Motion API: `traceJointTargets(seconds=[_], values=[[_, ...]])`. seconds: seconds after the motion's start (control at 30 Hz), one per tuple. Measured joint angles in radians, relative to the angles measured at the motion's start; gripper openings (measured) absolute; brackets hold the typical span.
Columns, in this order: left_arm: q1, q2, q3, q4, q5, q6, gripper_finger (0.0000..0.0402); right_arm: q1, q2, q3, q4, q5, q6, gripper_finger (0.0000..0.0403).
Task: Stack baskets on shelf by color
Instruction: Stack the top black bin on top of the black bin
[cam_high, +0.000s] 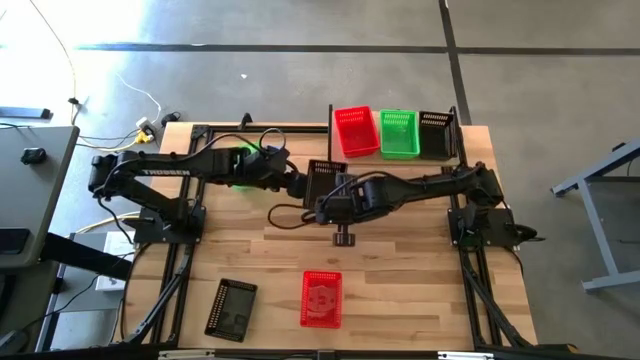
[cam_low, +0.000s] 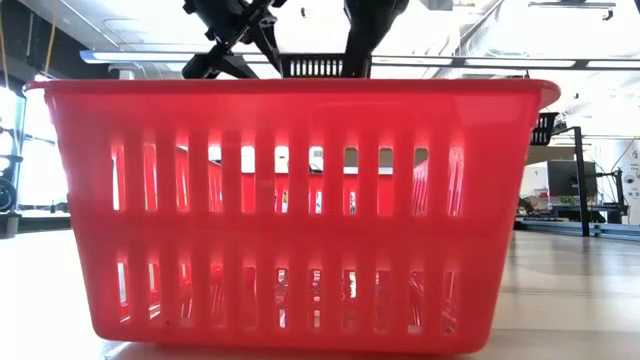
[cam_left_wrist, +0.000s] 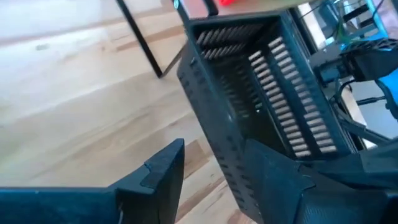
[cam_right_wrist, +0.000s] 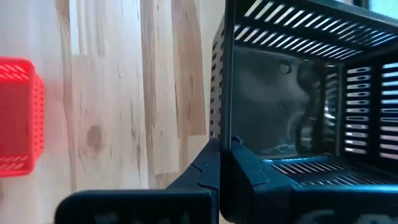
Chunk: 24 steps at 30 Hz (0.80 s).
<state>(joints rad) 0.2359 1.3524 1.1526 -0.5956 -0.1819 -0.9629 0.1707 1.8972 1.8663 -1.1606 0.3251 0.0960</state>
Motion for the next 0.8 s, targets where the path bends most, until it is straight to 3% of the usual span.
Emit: traceJointTargets(seconds=[0.27, 0.8], values=[[0.033, -0.080, 0.000, 0.042, -0.006, 0.114, 0.0155, 0.043, -0.004, 0.107, -0.057, 0.022, 0.033, 0.0000], [0.040, -0.219, -0.001, 0.040, -0.068, 0.261, 0.0154, 0.054, -0.050, 0.228, -0.343, 0.203, 0.047, 0.0000]])
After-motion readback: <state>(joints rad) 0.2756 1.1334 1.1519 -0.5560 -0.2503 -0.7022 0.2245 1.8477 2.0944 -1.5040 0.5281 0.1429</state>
